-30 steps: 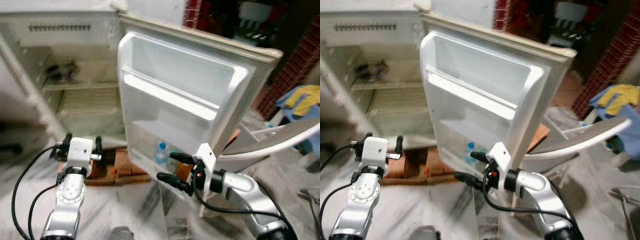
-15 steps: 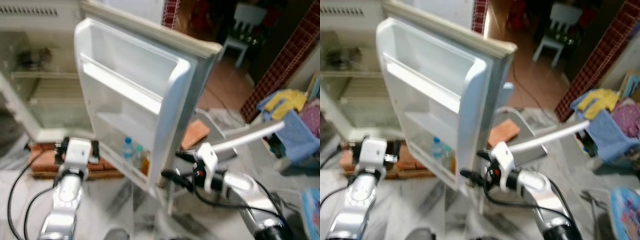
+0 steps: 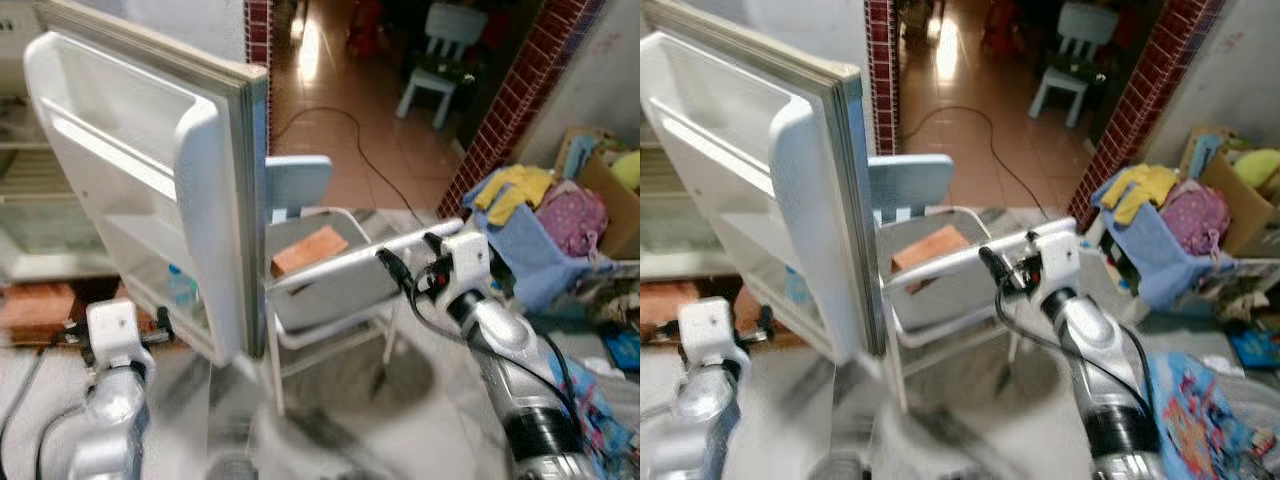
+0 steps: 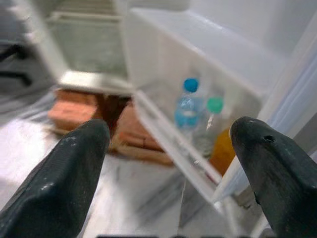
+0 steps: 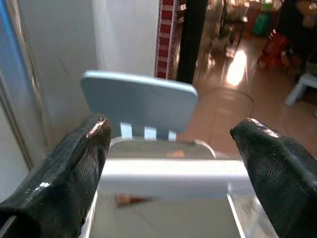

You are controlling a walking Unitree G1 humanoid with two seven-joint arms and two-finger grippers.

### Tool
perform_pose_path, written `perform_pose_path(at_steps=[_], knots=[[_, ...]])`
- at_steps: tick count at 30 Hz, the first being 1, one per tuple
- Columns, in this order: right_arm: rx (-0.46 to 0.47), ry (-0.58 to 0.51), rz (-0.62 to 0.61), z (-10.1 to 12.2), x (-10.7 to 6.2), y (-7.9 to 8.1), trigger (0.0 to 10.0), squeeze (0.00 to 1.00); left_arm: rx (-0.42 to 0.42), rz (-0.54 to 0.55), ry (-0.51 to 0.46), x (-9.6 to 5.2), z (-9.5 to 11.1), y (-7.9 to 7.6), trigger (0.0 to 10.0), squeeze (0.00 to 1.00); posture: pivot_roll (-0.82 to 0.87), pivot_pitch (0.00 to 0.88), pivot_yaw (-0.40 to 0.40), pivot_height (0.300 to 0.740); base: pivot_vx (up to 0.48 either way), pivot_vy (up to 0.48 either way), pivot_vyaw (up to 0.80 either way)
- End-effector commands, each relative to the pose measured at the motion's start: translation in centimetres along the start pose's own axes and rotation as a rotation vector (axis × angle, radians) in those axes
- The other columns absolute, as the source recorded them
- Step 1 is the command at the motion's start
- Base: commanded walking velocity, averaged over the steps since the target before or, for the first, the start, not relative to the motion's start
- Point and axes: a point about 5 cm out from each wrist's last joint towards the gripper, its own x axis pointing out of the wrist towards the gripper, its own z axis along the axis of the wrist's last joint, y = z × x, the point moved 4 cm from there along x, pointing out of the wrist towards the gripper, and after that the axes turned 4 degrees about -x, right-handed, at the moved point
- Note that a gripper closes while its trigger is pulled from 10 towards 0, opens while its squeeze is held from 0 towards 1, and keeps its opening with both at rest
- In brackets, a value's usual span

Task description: Restocking fridge

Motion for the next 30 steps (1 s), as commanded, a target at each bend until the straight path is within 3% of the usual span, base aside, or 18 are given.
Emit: perform_pose_path(at_steps=[1,13,23,30], knots=[[0.008,-0.046,-0.047,1.4,1.0,-0.5,10.0,0.0,-0.013,-0.023,0.016,0.0,0.0,-0.4,10.0,0.0,0.17,0.0,-0.058,0.74,0.0,0.0,0.74],[0.056,-0.115,-0.077,3.2,3.7,1.7,10.0,0.0,0.046,-0.069,-0.013,0.1,0.8,-1.5,10.0,0.0,0.18,0.0,-0.05,0.74,0.0,0.0,0.74],[0.086,-0.101,-0.102,2.2,3.2,2.3,10.0,0.0,0.025,-0.091,-0.037,0.0,1.3,-1.9,10.0,0.0,0.18,0.001,-0.057,0.74,0.0,0.0,0.71],[0.084,-0.1,-0.114,2.2,3.2,2.6,10.0,0.0,0.026,-0.102,-0.038,0.1,1.4,-2.1,10.0,0.0,0.17,0.001,-0.055,0.74,0.0,0.0,0.33]])
